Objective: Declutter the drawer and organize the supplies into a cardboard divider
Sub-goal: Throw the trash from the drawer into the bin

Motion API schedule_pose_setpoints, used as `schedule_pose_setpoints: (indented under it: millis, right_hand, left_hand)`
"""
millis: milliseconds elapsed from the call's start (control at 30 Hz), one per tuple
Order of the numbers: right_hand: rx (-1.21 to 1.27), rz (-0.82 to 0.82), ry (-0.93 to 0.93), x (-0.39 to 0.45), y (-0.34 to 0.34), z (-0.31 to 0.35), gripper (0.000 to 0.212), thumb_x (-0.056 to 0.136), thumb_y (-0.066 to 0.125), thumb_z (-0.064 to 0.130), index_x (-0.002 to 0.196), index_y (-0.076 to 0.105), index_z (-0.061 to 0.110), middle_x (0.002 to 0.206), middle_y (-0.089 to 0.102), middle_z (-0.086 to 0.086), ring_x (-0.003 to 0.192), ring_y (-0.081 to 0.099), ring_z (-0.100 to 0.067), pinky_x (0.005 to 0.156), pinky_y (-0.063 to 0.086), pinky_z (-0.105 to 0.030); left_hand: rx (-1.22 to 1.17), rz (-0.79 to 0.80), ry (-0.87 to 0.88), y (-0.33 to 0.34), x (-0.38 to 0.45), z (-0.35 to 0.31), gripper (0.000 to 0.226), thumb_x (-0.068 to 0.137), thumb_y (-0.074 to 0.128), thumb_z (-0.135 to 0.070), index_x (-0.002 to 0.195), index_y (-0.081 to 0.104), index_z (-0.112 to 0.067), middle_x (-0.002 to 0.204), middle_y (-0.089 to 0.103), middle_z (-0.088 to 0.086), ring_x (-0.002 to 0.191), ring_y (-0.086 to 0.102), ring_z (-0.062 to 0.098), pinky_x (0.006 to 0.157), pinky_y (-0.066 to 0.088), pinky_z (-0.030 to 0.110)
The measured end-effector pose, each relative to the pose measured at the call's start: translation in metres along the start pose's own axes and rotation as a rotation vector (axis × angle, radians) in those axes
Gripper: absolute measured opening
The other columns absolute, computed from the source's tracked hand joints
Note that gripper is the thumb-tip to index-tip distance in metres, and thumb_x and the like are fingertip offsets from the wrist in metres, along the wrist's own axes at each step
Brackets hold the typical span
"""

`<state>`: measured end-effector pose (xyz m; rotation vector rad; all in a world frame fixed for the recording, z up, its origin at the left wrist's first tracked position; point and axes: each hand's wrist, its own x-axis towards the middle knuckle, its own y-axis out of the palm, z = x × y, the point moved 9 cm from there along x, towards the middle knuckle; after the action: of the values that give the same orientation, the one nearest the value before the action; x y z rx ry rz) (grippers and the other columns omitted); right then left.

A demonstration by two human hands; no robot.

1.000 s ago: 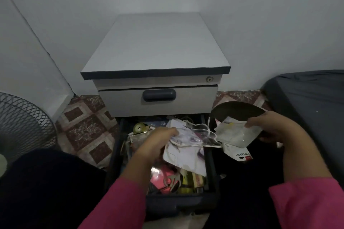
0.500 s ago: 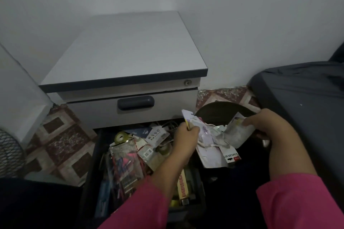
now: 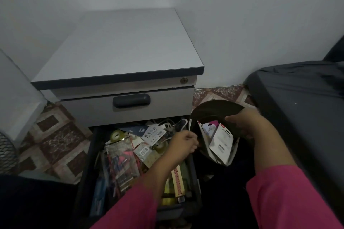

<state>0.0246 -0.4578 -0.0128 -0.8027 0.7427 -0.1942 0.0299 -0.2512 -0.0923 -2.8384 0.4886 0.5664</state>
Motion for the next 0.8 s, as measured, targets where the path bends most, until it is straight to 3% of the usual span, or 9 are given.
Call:
schedule_pose_setpoints:
  millis: [100, 133, 233, 367, 467, 633, 733, 800]
  right_hand:
    - [-0.136, 0.048, -0.089, 0.001, 0.023, 0.023, 0.042, 0.090, 0.064, 0.032, 0.104, 0.063, -0.007, 0.087, 0.060, -0.017, 0.070, 0.057, -0.026, 0.057, 0.045, -0.029]
    - [-0.170, 0.081, -0.116, 0.000, 0.034, 0.031, 0.039, 0.091, 0.064, 0.032, 0.103, 0.063, -0.006, 0.085, 0.059, -0.016, 0.070, 0.056, -0.025, 0.056, 0.044, -0.028]
    - [-0.273, 0.121, -0.203, -0.004, 0.068, 0.054, 0.036, 0.093, 0.060, 0.031, 0.104, 0.064, -0.003, 0.083, 0.058, -0.014, 0.081, 0.058, -0.027, 0.072, 0.052, -0.038]
    - [-0.401, 0.043, -0.474, -0.010, 0.113, 0.088, 0.034, 0.095, 0.053, 0.026, 0.122, 0.056, 0.007, 0.122, 0.058, -0.013, 0.114, 0.054, -0.030, 0.093, 0.045, -0.036]
    - [-0.622, -0.012, -0.641, -0.015, 0.147, 0.100, 0.042, 0.098, 0.043, 0.035, 0.137, 0.047, 0.018, 0.137, 0.048, -0.008, 0.128, 0.042, -0.029, 0.107, 0.034, -0.046]
    - [-0.803, 0.038, -0.585, -0.014, 0.184, 0.098, 0.037, 0.099, 0.037, 0.038, 0.112, 0.062, 0.014, 0.115, 0.062, -0.007, 0.106, 0.058, -0.026, 0.092, 0.041, -0.038]
    - [-0.705, 0.022, -0.600, -0.007, 0.191, 0.102, 0.027, 0.095, 0.044, 0.025, 0.110, 0.062, 0.010, 0.112, 0.061, -0.009, 0.100, 0.061, -0.027, 0.085, 0.051, -0.036]
    - [-0.607, -0.001, -0.622, -0.002, 0.195, 0.106, 0.029, 0.094, 0.047, 0.022, 0.117, 0.059, 0.009, 0.117, 0.054, -0.013, 0.104, 0.057, -0.029, 0.085, 0.049, -0.036]
  left_hand:
    - [-0.091, -0.096, -0.020, -0.036, -0.010, 0.023, 0.020, 0.096, 0.046, 0.000, 0.086, 0.060, -0.009, 0.079, 0.063, 0.007, 0.069, 0.059, 0.014, 0.063, 0.050, 0.021]
    - [-0.114, -0.125, -0.035, -0.047, -0.012, 0.030, 0.020, 0.096, 0.046, 0.001, 0.085, 0.061, -0.008, 0.080, 0.064, 0.009, 0.068, 0.059, 0.015, 0.063, 0.049, 0.022]
    - [-0.156, -0.202, -0.053, -0.078, -0.021, 0.047, 0.021, 0.096, 0.045, 0.002, 0.083, 0.060, -0.005, 0.077, 0.063, 0.010, 0.065, 0.058, 0.016, 0.060, 0.048, 0.023]
    - [-0.169, -0.251, -0.056, -0.107, -0.027, 0.061, 0.021, 0.094, 0.043, 0.007, 0.081, 0.058, -0.002, 0.072, 0.058, 0.012, 0.060, 0.053, 0.016, 0.053, 0.043, 0.021]
    - [-0.164, -0.310, -0.083, -0.126, -0.023, 0.075, 0.025, 0.092, 0.044, 0.007, 0.075, 0.058, -0.006, 0.069, 0.058, 0.010, 0.058, 0.052, 0.017, 0.053, 0.042, 0.024]
    - [-0.063, -0.500, -0.058, -0.158, -0.013, 0.087, 0.027, 0.087, 0.050, 0.006, 0.075, 0.062, -0.015, 0.087, 0.069, 0.010, 0.061, 0.053, 0.017, 0.057, 0.042, 0.029]
    - [0.113, -0.572, -0.004, -0.165, -0.011, 0.075, 0.023, 0.090, 0.048, 0.001, 0.086, 0.060, -0.018, 0.090, 0.065, 0.008, 0.061, 0.054, 0.016, 0.056, 0.044, 0.028]
    - [0.263, -0.589, 0.051, -0.167, -0.005, 0.065, 0.022, 0.090, 0.049, -0.001, 0.100, 0.064, -0.015, 0.105, 0.062, 0.009, 0.079, 0.059, 0.019, 0.066, 0.046, 0.026]
